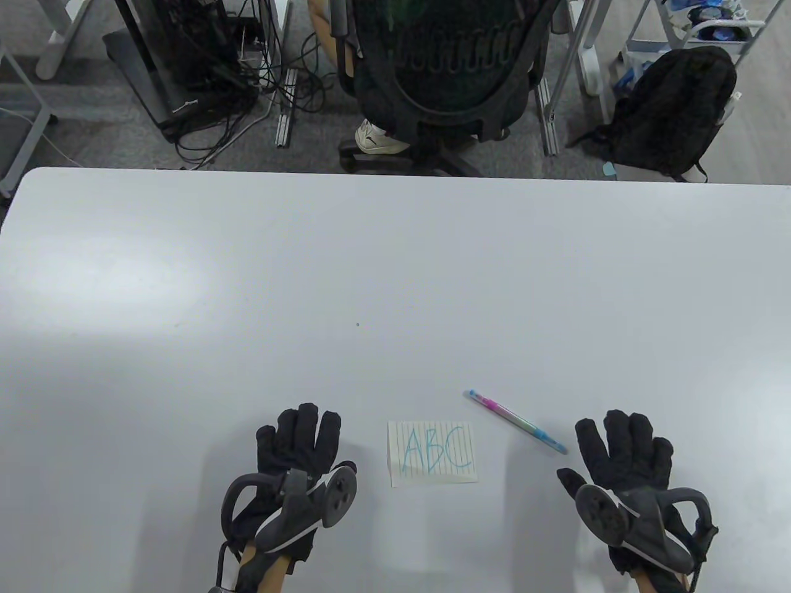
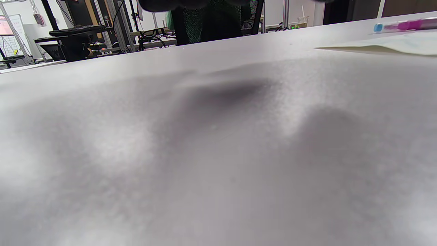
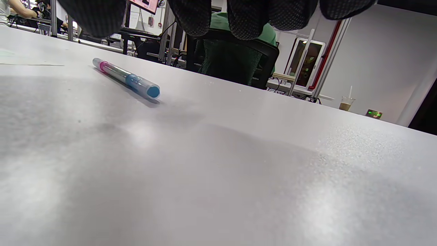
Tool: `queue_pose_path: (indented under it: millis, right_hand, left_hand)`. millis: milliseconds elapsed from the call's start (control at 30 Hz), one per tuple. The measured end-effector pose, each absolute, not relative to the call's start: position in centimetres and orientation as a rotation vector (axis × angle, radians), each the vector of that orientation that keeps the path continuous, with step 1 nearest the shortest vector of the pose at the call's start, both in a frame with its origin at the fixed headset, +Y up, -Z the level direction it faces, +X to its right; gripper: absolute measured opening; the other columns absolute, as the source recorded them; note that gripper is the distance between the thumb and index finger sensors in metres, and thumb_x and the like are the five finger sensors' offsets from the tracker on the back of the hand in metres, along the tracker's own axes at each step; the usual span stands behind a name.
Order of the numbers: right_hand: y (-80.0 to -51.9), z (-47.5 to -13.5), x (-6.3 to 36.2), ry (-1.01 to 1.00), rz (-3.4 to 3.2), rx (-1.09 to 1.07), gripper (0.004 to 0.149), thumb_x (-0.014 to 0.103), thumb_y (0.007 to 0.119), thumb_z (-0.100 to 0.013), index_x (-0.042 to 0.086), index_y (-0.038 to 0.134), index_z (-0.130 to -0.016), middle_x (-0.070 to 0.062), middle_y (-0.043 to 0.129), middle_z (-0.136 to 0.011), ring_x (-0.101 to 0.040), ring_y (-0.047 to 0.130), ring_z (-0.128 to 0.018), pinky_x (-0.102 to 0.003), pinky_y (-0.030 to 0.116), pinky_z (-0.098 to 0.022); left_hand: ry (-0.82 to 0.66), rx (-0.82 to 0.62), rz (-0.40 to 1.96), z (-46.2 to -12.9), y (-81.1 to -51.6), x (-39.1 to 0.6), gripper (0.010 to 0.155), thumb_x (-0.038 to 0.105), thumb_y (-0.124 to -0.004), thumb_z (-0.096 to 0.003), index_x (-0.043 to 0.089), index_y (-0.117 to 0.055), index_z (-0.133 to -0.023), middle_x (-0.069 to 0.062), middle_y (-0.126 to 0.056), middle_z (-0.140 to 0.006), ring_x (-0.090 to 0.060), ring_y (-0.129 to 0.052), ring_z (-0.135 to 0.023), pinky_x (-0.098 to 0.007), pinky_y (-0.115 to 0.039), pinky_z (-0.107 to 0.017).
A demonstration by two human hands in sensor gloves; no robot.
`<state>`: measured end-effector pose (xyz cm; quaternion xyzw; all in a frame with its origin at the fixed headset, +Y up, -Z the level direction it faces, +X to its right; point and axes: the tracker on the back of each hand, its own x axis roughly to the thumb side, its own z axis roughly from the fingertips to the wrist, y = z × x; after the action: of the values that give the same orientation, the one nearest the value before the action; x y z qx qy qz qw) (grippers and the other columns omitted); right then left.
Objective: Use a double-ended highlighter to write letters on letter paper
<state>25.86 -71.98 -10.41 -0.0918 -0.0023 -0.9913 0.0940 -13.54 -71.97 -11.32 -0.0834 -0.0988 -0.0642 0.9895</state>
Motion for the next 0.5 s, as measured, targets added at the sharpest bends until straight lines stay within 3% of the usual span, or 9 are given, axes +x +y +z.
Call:
queue_pose_path:
  millis: [500]
  right_hand:
    - [-72.0, -10.4, 25.1, 0.007, -2.939, -0.308, 0.077, 0.056, 0.058, -0.055, 0.012, 0.043, -0.116, -0.038, 0.044, -0.114, -0.067, 0.042, -0.1, -0.079, 0.044, -0.066]
  left_hand:
    - [-0.249, -0.137, -0.163, -10.8, -71.4, -12.4, 0.077, 0.057, -0.05, -0.0594, 0.017, -0.03, -0.122, -0.022, -0.028, -0.126, -0.049, -0.039, -0.116, -0.071, -0.04, -0.081]
